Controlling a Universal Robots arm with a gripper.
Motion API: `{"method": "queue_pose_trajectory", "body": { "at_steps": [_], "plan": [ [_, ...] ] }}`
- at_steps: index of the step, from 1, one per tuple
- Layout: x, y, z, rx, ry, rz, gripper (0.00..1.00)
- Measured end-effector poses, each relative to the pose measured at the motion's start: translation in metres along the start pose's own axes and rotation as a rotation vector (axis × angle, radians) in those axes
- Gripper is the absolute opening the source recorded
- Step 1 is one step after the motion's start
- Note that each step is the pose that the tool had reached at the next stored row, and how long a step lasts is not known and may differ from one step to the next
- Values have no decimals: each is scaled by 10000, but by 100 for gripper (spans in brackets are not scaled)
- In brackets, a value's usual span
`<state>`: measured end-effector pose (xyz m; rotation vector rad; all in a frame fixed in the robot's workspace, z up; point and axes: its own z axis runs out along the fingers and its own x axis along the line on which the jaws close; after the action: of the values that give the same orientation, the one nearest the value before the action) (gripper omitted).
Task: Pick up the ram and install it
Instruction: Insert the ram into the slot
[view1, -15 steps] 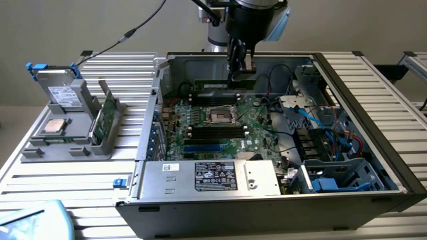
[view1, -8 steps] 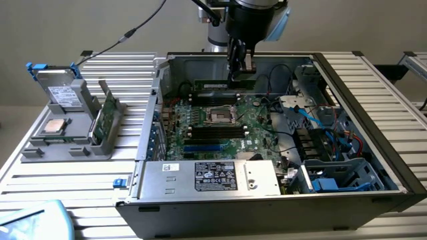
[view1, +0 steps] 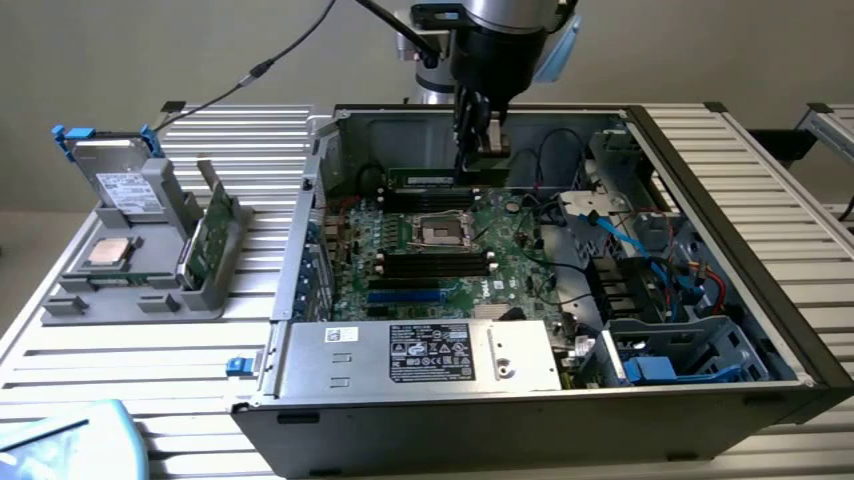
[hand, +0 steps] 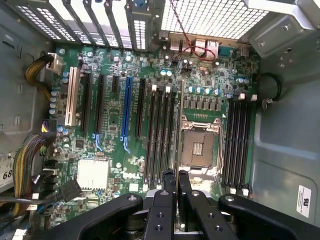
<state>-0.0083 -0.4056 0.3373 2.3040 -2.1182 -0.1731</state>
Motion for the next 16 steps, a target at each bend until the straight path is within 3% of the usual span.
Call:
{"method": "queue_pose_trajectory", "body": {
  "at_steps": [5,16],
  "plan": [
    [7,-7,87,-4,37,3,14],
    [30,13,289,2,59,20,14]
  ]
}}
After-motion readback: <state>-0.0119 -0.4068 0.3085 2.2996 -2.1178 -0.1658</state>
